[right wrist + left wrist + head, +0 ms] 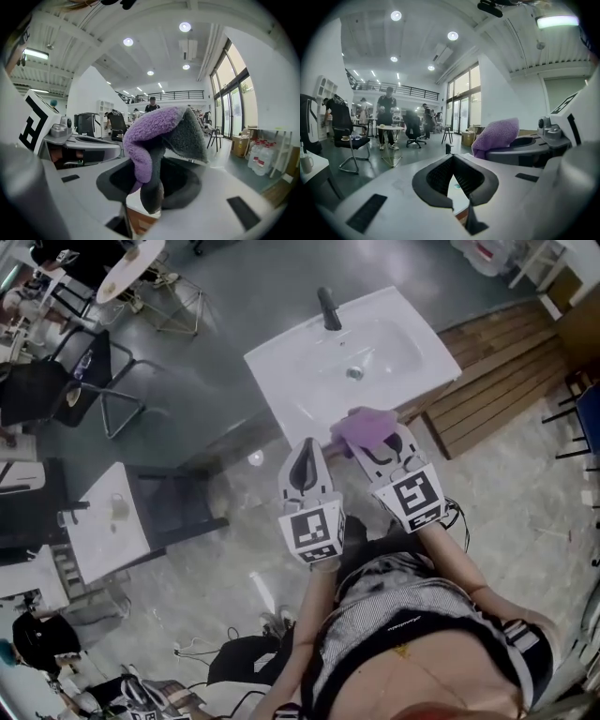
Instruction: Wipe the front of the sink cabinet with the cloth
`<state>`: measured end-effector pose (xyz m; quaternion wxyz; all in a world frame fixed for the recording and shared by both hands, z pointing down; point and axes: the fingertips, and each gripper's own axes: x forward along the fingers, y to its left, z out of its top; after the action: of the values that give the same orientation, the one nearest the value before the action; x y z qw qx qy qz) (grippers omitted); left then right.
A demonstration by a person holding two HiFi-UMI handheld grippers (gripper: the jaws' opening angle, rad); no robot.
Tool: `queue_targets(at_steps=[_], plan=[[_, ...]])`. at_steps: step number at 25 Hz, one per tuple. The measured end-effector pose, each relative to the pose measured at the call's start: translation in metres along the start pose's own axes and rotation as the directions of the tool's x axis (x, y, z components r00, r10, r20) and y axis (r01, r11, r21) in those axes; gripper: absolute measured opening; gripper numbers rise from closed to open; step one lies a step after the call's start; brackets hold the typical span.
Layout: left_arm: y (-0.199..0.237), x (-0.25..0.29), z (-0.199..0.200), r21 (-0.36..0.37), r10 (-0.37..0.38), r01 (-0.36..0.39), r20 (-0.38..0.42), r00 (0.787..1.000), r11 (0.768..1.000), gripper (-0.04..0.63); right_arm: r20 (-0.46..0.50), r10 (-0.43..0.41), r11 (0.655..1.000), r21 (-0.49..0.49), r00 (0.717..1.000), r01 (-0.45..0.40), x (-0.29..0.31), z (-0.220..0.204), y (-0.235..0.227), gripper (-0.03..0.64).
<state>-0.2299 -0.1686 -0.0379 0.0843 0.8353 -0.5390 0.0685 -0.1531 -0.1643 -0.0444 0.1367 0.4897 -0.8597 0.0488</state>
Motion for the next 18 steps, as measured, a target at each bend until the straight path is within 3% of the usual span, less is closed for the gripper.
queue_targets(at_steps=[9, 14, 18], plan=[[0.022, 0.012, -0.025, 0.000, -0.060, 0.060, -0.044, 0.997, 0.998, 0.001, -0.090, -0.018, 1.000, 0.007, 0.996, 0.019, 0.025, -0.033, 0.019, 0.181], [0.028, 0.012, -0.046, -0.023, -0.018, 0.016, -0.057, 0.998, 1.000, 0.000, -0.097, 0.036, 0.999, -0.011, 0.995, -0.037, 0.034, -0.050, 0.029, 0.181], [0.035, 0.015, -0.088, -0.037, 0.030, -0.034, -0.088, 0.996, 0.999, 0.000, -0.107, 0.105, 0.994, -0.001, 0.989, -0.106, 0.050, -0.084, 0.037, 0.181]])
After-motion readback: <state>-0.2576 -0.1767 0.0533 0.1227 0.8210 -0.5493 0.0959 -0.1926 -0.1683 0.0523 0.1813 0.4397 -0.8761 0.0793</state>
